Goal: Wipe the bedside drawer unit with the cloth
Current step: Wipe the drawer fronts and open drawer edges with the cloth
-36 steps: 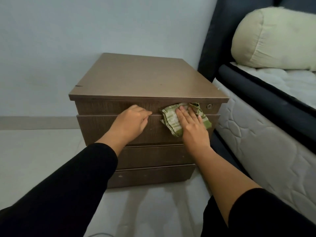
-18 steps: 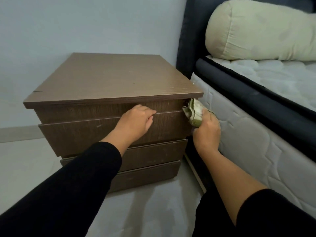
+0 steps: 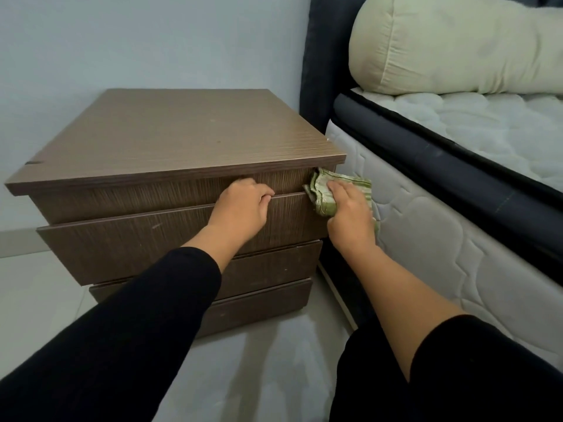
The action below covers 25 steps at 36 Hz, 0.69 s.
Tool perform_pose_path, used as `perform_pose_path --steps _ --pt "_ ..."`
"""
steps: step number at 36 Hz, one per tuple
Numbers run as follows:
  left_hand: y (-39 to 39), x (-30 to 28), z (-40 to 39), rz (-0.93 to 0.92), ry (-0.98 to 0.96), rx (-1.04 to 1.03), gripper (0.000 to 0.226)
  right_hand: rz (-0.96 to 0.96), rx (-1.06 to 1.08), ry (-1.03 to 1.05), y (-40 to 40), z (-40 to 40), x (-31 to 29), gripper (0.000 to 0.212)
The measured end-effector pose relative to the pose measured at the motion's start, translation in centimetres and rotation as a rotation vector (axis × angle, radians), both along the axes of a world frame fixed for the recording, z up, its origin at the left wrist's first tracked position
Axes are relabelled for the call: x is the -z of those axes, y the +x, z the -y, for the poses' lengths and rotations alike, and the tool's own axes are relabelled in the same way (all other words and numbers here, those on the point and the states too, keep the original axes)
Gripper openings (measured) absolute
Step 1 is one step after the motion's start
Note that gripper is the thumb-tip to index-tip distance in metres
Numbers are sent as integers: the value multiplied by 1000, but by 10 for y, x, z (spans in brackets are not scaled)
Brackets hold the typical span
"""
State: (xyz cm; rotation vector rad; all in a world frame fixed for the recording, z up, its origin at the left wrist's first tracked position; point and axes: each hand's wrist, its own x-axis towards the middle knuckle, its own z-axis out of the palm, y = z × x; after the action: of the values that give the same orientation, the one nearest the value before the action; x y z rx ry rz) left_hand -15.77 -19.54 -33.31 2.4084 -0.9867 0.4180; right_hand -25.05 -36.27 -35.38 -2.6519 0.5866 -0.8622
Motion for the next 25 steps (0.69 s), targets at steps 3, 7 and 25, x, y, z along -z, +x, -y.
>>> perform_pose_path --steps 3,7,25 --pt "-6 -1 -2 7 0 12 28 -3 32 14 -4 -3 -3 61" --pt "-15 -2 -6 15 7 34 29 -16 30 29 -9 -9 -3 59" --pt "-13 -1 -99 -45 8 -170 35 -73 -69 -17 -10 -68 -6 64"
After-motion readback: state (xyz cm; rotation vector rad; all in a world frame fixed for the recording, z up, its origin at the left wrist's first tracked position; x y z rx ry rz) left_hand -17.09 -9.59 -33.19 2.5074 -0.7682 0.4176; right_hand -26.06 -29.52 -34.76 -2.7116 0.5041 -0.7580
